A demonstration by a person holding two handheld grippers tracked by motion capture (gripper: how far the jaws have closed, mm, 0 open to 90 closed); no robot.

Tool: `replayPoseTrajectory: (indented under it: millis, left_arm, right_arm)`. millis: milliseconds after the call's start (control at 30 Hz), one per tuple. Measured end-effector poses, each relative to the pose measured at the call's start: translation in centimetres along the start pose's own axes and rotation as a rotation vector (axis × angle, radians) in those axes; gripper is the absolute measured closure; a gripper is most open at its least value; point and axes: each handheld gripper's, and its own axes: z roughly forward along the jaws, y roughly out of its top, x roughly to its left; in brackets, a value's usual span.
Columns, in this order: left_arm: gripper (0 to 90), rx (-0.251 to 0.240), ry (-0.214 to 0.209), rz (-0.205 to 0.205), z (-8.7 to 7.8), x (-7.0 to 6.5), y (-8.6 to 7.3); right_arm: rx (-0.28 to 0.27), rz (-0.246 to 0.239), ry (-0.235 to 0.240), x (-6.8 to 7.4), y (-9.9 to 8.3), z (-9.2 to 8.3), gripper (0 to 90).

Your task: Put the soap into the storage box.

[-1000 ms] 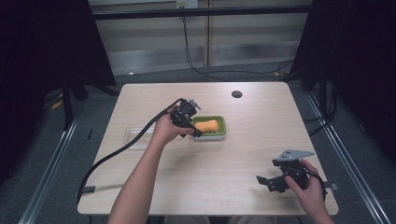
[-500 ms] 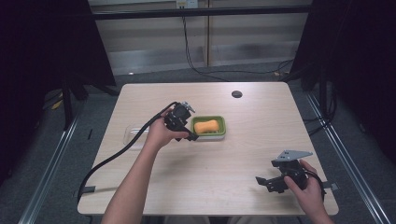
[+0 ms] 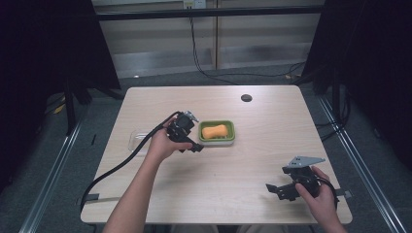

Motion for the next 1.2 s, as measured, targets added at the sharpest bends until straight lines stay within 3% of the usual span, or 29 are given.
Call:
replayPoseTrajectory:
  millis: [33,100,133,167,200,300,333,367,400,433,467,500,567,667,700,733,800,900,933,1000,1033,1100,1133,1167,1200]
  left_arm:
    - [12.7,0.03,0.001,0.036,-0.1,0.2,-0.1]
    - [12.3,0.018,-0.003,0.022,0.0,0.0,-0.3]
    - [11.9,0.027,-0.003,0.042,-0.1,0.1,-0.4]
    - [11.9,0.009,-0.004,0.014,0.0,-0.1,-0.6]
    - [11.9,0.023,-0.004,0.041,-0.1,0.1,-0.7]
    - [11.6,0.016,-0.002,0.024,0.0,-0.1,-1.0]
    - [11.5,0.024,-0.002,0.039,-0.1,0.0,-1.1]
    - [11.4,0.01,0.0,0.011,0.0,-0.2,-1.3]
    - [11.3,0.007,-0.001,0.02,0.0,-0.1,-1.4]
    - [10.9,-0.007,0.0,-0.004,0.1,-0.2,-1.5]
    - [10.8,0.014,-0.004,0.02,-0.1,-0.1,-1.5]
    - [10.7,-0.002,-0.004,0.006,0.0,-0.2,-1.7]
    - [10.6,0.017,-0.002,0.028,0.0,-0.1,-1.8]
    - [10.4,-0.016,-0.003,-0.016,0.2,-0.4,-2.2]
    - [10.3,0.011,-0.007,0.013,0.1,-0.2,-2.3]
    - [10.4,-0.001,-0.005,-0.003,0.1,-0.3,-2.4]
    - [9.9,0.021,-0.001,0.017,0.1,-0.3,-2.6]
    - [9.7,0.0,-0.003,-0.001,0.1,-0.4,-2.9]
    - [9.7,0.015,-0.003,0.027,0.0,-0.3,-2.9]
    - [9.7,-0.005,-0.005,-0.003,0.1,-0.4,-3.1]
    - [9.7,0.01,-0.006,0.021,0.1,-0.3,-3.2]
    - [9.7,-0.007,-0.005,-0.009,0.2,-0.4,-3.5]
    - [9.7,0.01,-0.008,0.016,0.1,-0.3,-3.5]
    - [9.6,0.004,-0.008,-0.007,0.1,-0.4,-3.6]
    - [9.4,0.003,-0.004,-0.002,0.2,-0.4,-3.7]
  right_arm:
    - [0.003,-0.004,0.0,0.0,0.0,0.0,5.6]
    - [0.005,-0.004,0.002,0.0,0.0,0.0,5.7]
    - [0.005,-0.002,0.001,0.0,0.0,0.0,5.7]
    - [0.005,-0.003,0.002,0.0,0.0,0.0,5.7]
    - [0.004,-0.008,0.002,0.0,0.0,0.0,5.7]
    - [0.005,-0.009,0.003,0.0,0.0,0.0,5.6]
    - [0.005,-0.009,0.002,0.0,0.0,0.0,5.7]
    - [0.006,-0.008,0.002,0.0,0.0,0.0,5.6]
    - [0.006,-0.007,0.002,0.0,0.0,0.1,5.7]
    - [0.007,-0.006,0.002,0.0,0.0,0.1,5.7]
    - [0.007,-0.005,0.001,0.0,0.0,0.1,5.7]
    - [0.008,-0.005,0.001,0.0,0.0,0.1,5.7]
    - [0.005,-0.004,0.001,0.1,0.0,0.1,5.7]
    - [0.008,-0.002,0.001,0.1,0.0,0.1,5.7]
    - [0.007,-0.003,0.002,0.1,0.0,0.1,5.7]
    - [0.006,-0.003,0.002,0.1,0.0,0.1,5.7]
    - [0.007,-0.004,0.001,0.1,0.0,0.1,5.7]
    - [0.008,-0.002,0.0,0.1,0.0,0.1,5.6]
    - [0.008,0.0,0.001,0.1,0.0,0.1,5.7]
    - [0.009,0.0,0.003,0.1,0.0,0.1,5.7]
    - [0.009,-0.001,0.001,0.1,0.0,0.1,5.6]
    - [0.011,-0.005,0.002,0.1,0.0,0.1,5.7]
    - [0.012,-0.004,0.001,0.1,0.0,0.1,5.6]
    - [0.012,-0.004,0.001,0.1,0.0,0.1,5.6]
    - [0.012,-0.006,0.001,0.1,0.0,0.1,5.7]
